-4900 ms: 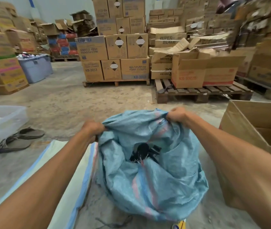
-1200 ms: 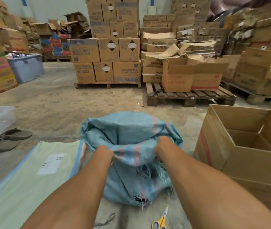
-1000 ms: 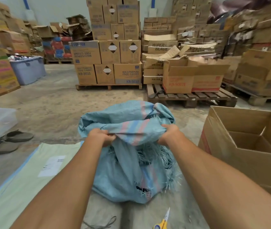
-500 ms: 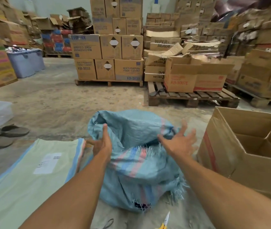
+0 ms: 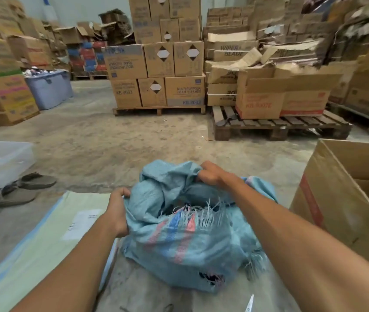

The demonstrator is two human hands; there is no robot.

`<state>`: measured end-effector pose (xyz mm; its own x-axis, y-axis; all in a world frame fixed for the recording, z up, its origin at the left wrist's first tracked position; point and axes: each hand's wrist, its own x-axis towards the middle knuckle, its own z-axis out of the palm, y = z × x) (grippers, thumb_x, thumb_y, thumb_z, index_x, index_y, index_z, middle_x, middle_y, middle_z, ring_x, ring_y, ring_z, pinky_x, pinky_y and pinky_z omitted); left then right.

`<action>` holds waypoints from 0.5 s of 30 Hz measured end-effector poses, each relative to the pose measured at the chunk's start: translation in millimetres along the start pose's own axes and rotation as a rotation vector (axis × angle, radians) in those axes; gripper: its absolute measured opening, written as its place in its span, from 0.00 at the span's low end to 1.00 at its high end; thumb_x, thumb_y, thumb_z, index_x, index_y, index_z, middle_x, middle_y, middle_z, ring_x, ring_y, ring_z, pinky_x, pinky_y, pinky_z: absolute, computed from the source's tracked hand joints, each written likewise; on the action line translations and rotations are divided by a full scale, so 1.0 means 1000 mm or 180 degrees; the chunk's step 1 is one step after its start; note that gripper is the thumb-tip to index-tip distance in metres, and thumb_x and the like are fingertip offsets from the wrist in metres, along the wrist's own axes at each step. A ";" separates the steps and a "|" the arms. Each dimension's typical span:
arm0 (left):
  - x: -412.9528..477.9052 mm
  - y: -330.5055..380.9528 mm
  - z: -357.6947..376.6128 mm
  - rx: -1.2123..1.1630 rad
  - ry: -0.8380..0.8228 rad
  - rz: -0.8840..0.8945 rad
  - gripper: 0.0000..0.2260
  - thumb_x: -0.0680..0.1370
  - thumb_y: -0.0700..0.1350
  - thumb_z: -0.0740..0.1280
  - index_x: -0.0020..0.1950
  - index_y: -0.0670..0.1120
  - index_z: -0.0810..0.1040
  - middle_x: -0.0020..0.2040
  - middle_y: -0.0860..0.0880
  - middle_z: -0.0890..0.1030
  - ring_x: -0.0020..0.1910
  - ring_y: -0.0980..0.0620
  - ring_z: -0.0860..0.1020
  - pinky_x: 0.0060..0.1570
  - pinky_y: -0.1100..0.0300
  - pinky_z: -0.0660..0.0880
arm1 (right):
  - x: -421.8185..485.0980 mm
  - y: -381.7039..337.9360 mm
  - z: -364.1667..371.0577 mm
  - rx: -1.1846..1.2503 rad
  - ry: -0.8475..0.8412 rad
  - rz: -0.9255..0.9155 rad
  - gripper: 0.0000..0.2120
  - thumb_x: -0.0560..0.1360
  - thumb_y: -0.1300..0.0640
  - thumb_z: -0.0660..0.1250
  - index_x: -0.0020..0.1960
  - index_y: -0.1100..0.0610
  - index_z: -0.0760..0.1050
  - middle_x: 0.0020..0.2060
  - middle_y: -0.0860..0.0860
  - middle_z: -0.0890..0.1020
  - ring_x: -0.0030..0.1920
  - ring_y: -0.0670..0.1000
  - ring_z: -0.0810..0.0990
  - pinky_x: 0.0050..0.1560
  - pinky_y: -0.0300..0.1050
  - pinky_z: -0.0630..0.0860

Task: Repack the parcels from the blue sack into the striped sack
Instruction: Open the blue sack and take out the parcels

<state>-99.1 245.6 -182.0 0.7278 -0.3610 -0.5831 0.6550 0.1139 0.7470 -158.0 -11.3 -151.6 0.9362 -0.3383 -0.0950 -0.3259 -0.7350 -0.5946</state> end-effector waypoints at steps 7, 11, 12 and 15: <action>0.001 0.005 -0.030 0.0513 0.0991 -0.0315 0.13 0.72 0.48 0.59 0.46 0.39 0.76 0.36 0.40 0.83 0.38 0.41 0.78 0.37 0.55 0.73 | -0.020 0.018 -0.042 0.0851 -0.1255 0.1186 0.11 0.78 0.58 0.62 0.42 0.60 0.80 0.34 0.56 0.82 0.30 0.53 0.78 0.36 0.42 0.75; 0.026 0.018 -0.004 0.1297 0.1707 0.1340 0.42 0.69 0.67 0.66 0.76 0.47 0.59 0.71 0.39 0.70 0.65 0.39 0.72 0.63 0.43 0.71 | -0.021 0.000 -0.030 0.0779 -0.1142 0.1084 0.08 0.72 0.54 0.65 0.44 0.58 0.79 0.35 0.56 0.82 0.33 0.54 0.78 0.42 0.45 0.75; 0.029 0.019 0.001 0.2069 0.1721 0.2145 0.44 0.67 0.70 0.67 0.75 0.49 0.59 0.72 0.42 0.67 0.68 0.41 0.69 0.67 0.42 0.68 | -0.020 -0.010 -0.030 0.0773 -0.1051 0.1071 0.09 0.74 0.53 0.64 0.44 0.58 0.78 0.36 0.57 0.81 0.33 0.54 0.78 0.41 0.44 0.74; 0.030 0.005 0.026 0.4164 0.0551 0.3078 0.48 0.58 0.76 0.71 0.71 0.54 0.66 0.68 0.49 0.74 0.64 0.48 0.74 0.63 0.47 0.73 | -0.019 -0.039 -0.032 0.0620 -0.0981 0.1004 0.10 0.74 0.50 0.62 0.43 0.57 0.77 0.37 0.57 0.81 0.33 0.55 0.77 0.38 0.44 0.74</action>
<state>-78.7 211.5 -187.5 0.8127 -0.5133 0.2757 -0.5743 -0.6259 0.5277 -167.6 5.3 -100.9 0.8007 -0.3155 -0.5093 -0.5970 -0.4910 -0.6344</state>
